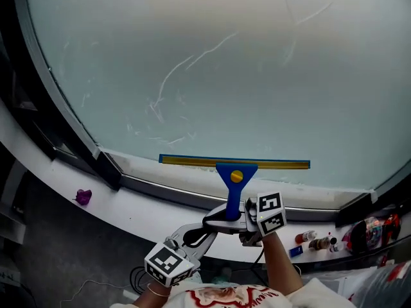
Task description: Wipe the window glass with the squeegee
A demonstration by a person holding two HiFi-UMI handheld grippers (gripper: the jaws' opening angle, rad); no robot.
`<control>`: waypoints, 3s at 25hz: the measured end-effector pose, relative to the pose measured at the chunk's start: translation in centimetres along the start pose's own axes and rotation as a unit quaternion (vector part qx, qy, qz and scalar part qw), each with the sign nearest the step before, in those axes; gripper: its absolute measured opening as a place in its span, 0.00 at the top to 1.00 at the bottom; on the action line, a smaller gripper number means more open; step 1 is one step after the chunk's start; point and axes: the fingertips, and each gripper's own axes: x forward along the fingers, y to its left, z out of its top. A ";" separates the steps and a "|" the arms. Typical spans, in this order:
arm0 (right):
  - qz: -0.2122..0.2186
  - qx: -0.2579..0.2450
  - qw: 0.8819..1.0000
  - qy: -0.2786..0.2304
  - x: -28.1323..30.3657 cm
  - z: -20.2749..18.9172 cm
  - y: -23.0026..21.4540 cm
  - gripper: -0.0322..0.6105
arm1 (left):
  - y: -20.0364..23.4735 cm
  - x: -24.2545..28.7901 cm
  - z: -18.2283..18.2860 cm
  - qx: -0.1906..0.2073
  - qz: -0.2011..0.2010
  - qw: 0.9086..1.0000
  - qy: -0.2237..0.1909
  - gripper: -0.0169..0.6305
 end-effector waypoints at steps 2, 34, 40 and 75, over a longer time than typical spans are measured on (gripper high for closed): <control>0.000 -0.001 1.000 -0.003 1.1 0.8 -0.3 0.93 | 0.9 -0.8 0.5 0.007 -0.004 1.000 -0.004 0.97; -0.043 -0.134 0.990 0.006 8.9 39.8 -0.9 0.93 | 14.2 -6.9 37.2 0.247 -0.054 0.947 -0.198 0.97; -0.031 -0.143 0.989 0.004 9.8 40.7 0.8 0.93 | 13.7 -7.7 38.3 0.262 -0.048 0.938 -0.222 0.97; -0.059 -0.123 0.990 -0.024 8.7 37.0 -3.5 0.91 | 15.5 -5.6 33.9 0.215 -0.059 0.954 -0.202 0.97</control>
